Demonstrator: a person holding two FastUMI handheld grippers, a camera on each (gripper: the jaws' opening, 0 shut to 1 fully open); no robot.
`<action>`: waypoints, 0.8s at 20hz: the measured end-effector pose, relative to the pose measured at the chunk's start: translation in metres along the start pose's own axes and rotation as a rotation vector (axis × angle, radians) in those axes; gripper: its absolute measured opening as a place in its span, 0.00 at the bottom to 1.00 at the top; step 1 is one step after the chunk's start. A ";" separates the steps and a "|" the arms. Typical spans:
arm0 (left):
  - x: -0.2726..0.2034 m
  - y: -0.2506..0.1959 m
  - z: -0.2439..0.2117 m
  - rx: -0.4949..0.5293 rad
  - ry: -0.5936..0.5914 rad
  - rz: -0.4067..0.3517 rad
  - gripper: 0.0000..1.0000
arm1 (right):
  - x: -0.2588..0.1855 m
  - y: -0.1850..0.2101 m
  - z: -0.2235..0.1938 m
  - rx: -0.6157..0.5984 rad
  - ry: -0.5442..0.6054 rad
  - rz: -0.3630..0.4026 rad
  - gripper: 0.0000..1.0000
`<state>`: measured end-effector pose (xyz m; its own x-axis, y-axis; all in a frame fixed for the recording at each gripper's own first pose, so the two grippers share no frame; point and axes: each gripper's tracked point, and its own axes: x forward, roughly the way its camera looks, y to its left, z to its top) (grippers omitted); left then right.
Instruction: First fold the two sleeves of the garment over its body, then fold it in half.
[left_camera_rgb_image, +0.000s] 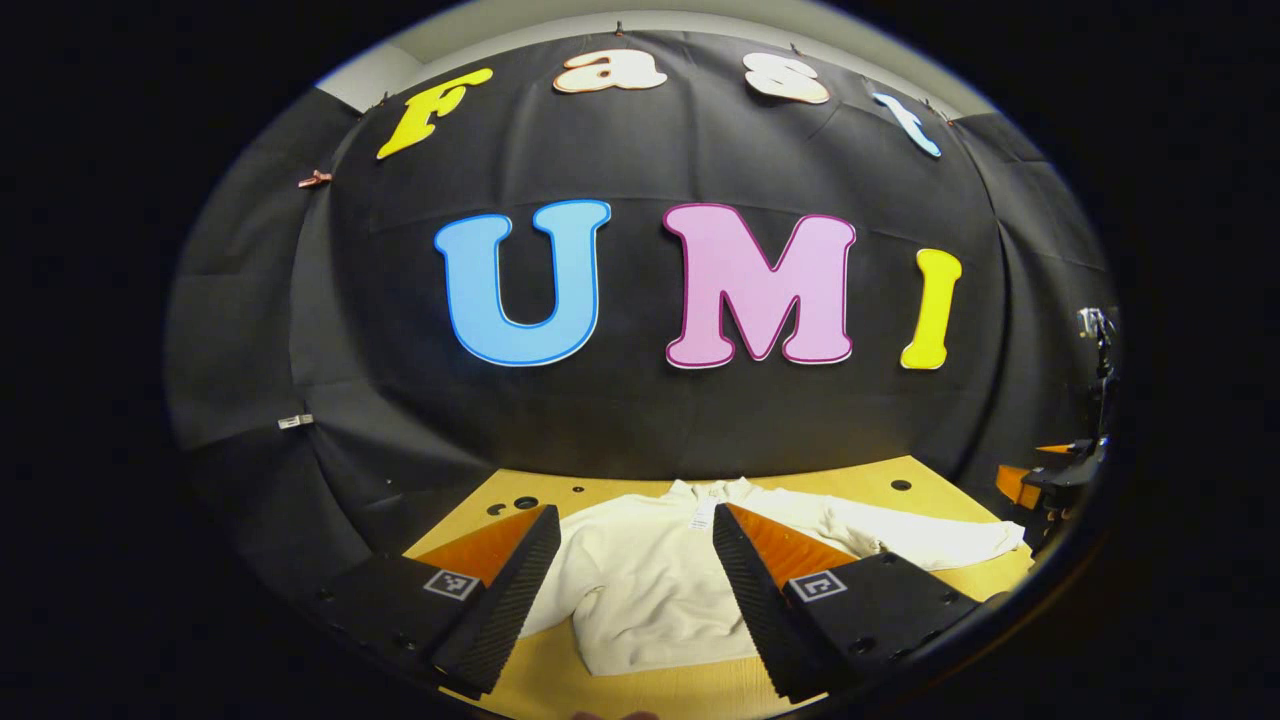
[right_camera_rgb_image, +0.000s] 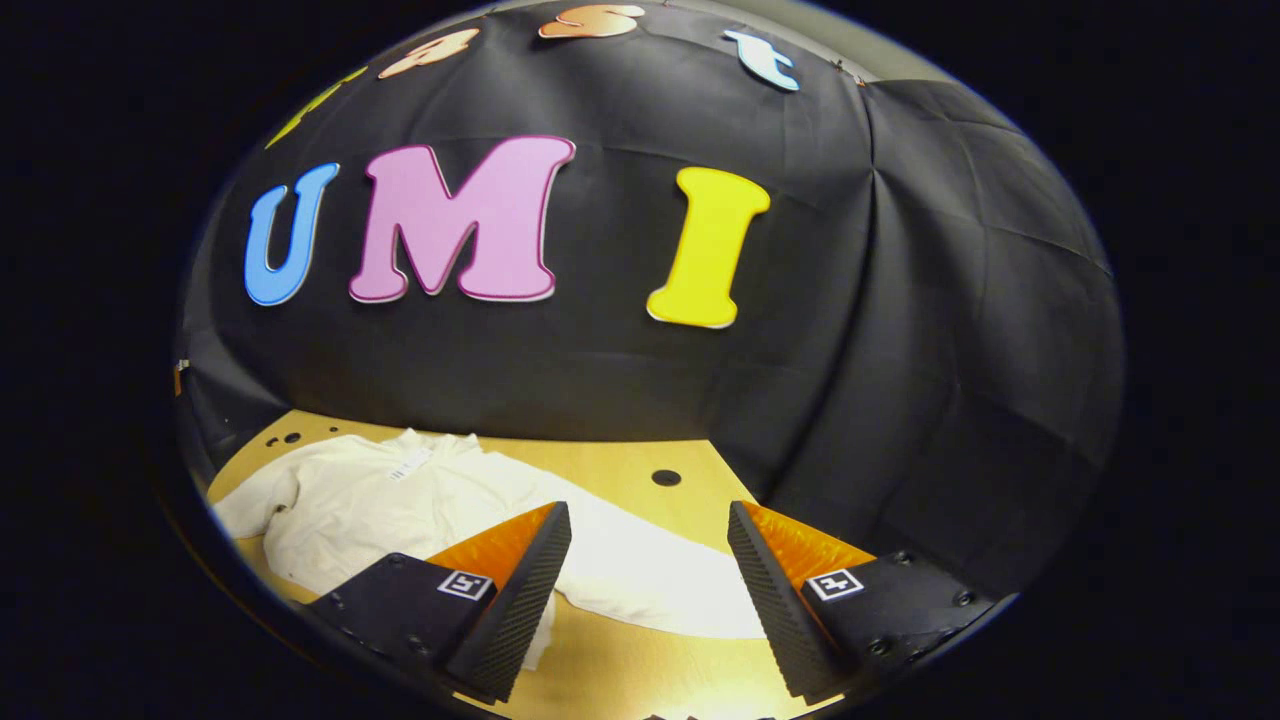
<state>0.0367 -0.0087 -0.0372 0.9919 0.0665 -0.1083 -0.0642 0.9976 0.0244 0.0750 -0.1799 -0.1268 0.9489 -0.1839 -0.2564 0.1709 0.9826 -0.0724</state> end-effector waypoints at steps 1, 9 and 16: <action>0.001 0.000 -0.002 0.001 0.008 0.006 0.96 | 0.008 -0.009 -0.008 0.003 0.023 -0.014 0.98; 0.014 -0.021 -0.014 0.031 0.055 0.013 0.96 | 0.047 -0.086 -0.093 0.071 0.230 -0.149 0.98; 0.020 -0.033 -0.019 0.061 0.090 0.019 0.96 | 0.071 -0.156 -0.158 0.159 0.397 -0.302 0.98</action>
<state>0.0567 -0.0397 -0.0586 0.9765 0.0894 -0.1963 -0.0734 0.9935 0.0873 0.0737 -0.3498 -0.2862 0.6828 -0.4250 -0.5942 0.4890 0.8702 -0.0605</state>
